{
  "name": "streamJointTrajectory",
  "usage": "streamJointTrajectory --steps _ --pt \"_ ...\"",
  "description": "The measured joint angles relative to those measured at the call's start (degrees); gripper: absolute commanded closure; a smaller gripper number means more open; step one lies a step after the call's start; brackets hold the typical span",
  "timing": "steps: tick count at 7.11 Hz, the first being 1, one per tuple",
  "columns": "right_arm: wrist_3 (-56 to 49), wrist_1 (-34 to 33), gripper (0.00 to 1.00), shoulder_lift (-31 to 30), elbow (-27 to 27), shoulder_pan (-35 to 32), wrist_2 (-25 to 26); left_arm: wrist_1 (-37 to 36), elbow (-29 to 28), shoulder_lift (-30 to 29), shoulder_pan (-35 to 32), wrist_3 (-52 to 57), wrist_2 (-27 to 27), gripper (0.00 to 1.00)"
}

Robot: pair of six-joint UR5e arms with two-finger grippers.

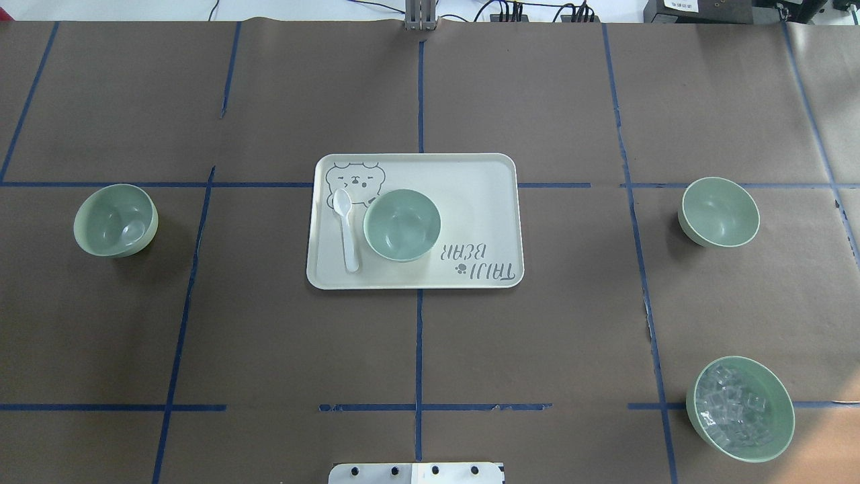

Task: Stack green bowls together

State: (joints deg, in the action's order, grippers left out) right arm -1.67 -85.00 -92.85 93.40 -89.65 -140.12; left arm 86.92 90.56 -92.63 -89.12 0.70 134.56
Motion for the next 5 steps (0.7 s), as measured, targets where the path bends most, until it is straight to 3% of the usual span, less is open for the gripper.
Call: streamJointTrajectory --steps 3,5 --pt "-0.1 0.1 0.00 0.4 0.2 0.0 0.1 0.2 1.0 -0.5 0.2 0.1 0.0 0.00" --pt "0.0 0.1 0.00 0.6 0.3 0.0 -0.1 5.8 1.7 -0.8 1.8 -2.5 0.3 0.00"
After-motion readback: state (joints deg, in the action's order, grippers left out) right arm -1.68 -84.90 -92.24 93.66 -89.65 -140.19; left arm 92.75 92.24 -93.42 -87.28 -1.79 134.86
